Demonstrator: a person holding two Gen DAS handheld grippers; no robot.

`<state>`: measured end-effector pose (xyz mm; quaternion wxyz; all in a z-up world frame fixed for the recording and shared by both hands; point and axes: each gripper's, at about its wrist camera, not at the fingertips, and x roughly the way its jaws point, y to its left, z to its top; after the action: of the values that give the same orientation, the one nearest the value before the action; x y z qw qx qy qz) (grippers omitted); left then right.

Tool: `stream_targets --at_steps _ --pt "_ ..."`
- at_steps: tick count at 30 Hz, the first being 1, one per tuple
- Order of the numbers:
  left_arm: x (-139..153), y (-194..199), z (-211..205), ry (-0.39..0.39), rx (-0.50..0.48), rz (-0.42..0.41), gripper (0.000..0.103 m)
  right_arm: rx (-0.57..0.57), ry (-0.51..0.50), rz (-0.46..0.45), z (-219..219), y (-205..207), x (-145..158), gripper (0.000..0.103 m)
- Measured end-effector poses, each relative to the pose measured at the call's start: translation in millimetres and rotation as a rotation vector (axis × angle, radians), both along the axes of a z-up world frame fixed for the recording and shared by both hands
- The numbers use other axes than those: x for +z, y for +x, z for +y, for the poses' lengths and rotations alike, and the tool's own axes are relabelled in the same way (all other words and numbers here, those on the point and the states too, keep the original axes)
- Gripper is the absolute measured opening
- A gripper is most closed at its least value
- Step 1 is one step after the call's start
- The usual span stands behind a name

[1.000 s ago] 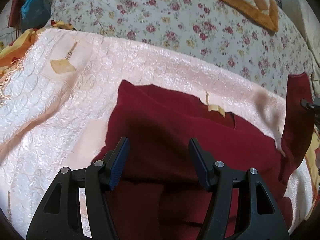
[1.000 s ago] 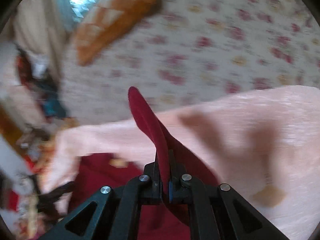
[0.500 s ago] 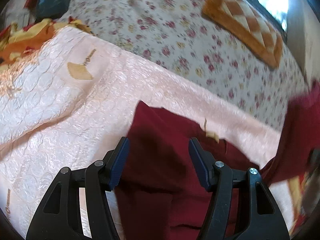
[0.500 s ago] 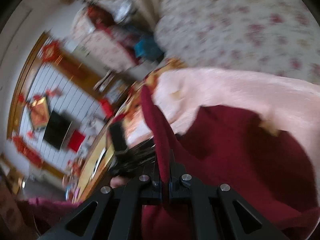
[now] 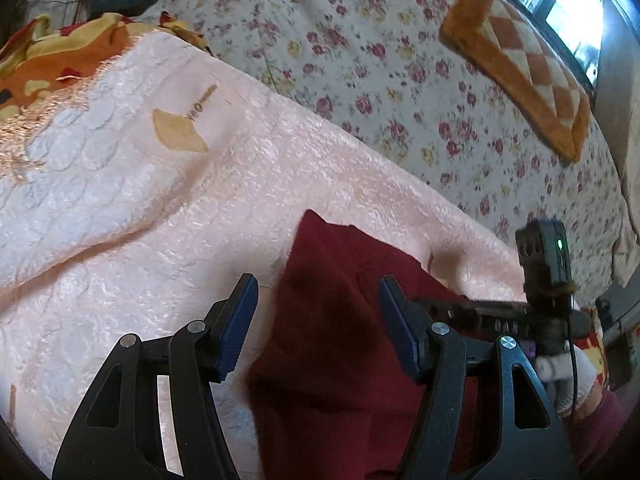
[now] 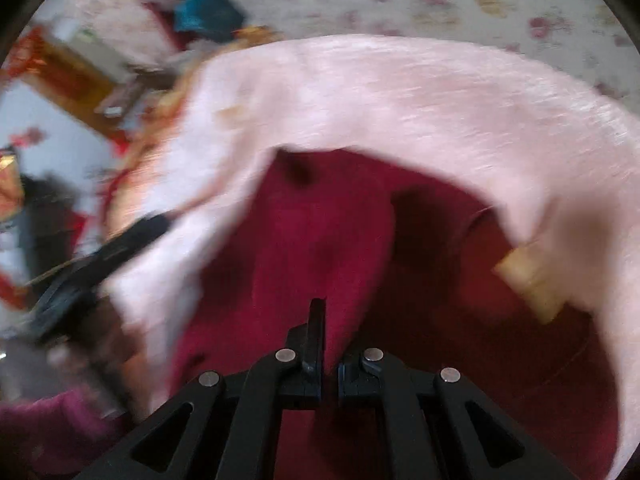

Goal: Fold small clothes

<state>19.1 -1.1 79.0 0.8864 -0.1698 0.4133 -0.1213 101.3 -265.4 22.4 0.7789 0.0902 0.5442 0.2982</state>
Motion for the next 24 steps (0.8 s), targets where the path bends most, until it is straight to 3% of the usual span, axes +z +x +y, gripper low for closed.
stream_targets --at_steps 4,7,12,14,15,16,18,21,24 --pt "-4.0 1.8 -8.5 0.000 -0.031 0.009 0.069 -0.085 0.014 -0.039 -9.5 2.3 7.9 0.011" --pt "-2.7 -0.2 -18.3 0.004 -0.063 0.002 0.069 -0.101 -0.005 -0.105 -23.7 -18.3 34.0 0.011" --pt "2.1 6.7 -44.7 0.077 -0.138 0.000 0.069 -0.156 -0.060 -0.360 -62.2 -92.2 97.8 0.012" --pt "2.3 21.3 -60.8 0.111 -0.195 0.009 0.069 -0.188 -0.103 -0.460 -79.5 -132.2 115.9 0.040" --pt "0.3 28.2 -67.1 0.133 -0.206 0.015 0.069 -0.224 -0.122 -0.485 -88.7 -150.3 119.3 0.089" --pt "-3.3 36.9 -72.8 0.158 -0.205 0.029 0.069 -0.259 -0.127 -0.482 -101.0 -166.4 118.6 0.101" --pt "-16.1 56.0 -83.6 0.183 -0.221 0.089 0.069 -0.283 -0.135 -0.440 -116.9 -190.6 112.1 0.100" --pt "-30.3 73.0 -100.7 0.219 -0.255 0.127 0.069 -0.364 -0.167 -0.465 -133.2 -219.6 107.4 0.100" --pt "-42.2 79.9 -123.6 0.295 -0.346 0.161 0.069 -0.423 -0.119 -0.429 -151.1 -237.4 98.6 0.100"
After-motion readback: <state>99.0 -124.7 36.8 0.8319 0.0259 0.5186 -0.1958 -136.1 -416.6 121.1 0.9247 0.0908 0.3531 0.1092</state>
